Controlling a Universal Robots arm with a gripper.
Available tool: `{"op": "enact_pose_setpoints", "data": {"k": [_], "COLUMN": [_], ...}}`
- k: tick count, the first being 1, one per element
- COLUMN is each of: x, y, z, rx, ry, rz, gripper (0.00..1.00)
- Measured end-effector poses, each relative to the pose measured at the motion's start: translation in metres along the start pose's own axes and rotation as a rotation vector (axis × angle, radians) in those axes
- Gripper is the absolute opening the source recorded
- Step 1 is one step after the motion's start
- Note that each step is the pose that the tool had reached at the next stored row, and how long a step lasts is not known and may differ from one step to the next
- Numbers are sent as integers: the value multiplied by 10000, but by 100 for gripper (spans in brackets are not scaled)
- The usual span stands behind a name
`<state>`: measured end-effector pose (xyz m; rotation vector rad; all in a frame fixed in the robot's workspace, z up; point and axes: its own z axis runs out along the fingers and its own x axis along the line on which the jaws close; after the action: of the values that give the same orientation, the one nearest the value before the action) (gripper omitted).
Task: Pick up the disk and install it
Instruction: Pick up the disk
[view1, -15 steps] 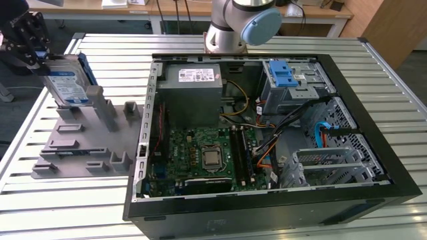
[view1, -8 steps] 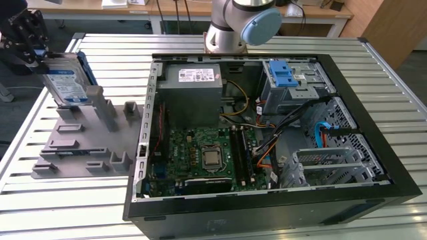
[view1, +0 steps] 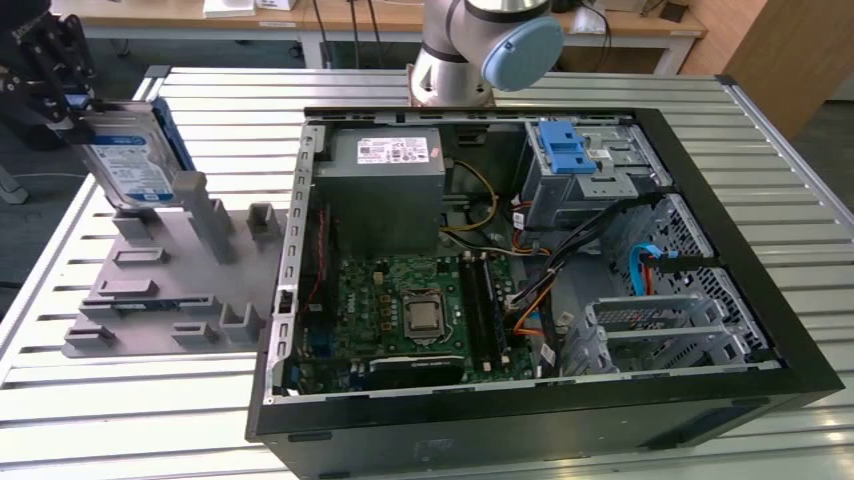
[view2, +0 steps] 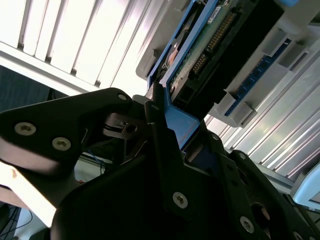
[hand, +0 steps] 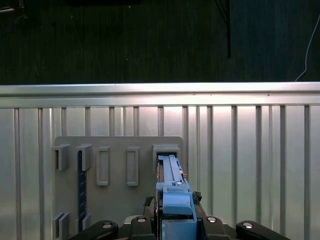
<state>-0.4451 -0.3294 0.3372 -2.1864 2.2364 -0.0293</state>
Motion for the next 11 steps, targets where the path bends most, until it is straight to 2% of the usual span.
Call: {"op": "enact_pose_setpoints", "data": {"k": [11], "x": [0], "y": [-2], "z": [-87], "rx": [0], "ry": [0], "rz": [0], "gripper": [36]}}
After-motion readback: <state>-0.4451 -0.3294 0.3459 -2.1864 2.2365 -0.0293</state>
